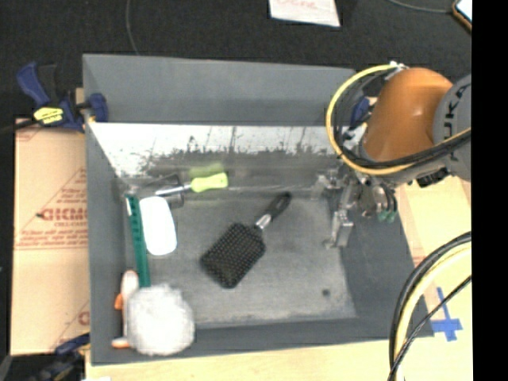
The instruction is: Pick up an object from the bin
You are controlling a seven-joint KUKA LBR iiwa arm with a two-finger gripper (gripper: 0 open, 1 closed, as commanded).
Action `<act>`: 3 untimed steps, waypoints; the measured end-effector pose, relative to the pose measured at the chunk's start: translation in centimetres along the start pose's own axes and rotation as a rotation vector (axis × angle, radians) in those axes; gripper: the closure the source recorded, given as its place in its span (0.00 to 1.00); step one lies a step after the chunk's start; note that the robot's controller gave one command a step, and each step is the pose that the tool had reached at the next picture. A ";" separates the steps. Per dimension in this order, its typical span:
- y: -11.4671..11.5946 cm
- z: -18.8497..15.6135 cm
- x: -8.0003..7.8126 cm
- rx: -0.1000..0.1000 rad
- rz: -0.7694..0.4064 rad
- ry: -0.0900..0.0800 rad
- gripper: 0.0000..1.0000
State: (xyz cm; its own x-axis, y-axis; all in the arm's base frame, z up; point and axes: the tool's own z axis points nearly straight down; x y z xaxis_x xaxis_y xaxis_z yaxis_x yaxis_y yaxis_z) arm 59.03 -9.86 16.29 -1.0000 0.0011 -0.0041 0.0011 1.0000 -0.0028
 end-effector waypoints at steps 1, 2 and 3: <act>6.4 9.3 -5.2 -0.002 -0.384 -0.002 0.00; 5.0 3.7 -4.5 0.002 -0.448 -0.005 0.00; 7.4 6.2 -6.2 -0.001 -0.627 -0.003 0.00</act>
Offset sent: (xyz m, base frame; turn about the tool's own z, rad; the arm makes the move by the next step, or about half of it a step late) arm 0.0442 0.0514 -0.0384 -0.4513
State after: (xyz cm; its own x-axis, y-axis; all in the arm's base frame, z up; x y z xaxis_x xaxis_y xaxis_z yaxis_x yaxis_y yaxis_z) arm 65.27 -2.53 10.07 -0.8104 -0.5859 -0.0046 -0.5859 0.8104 -0.0049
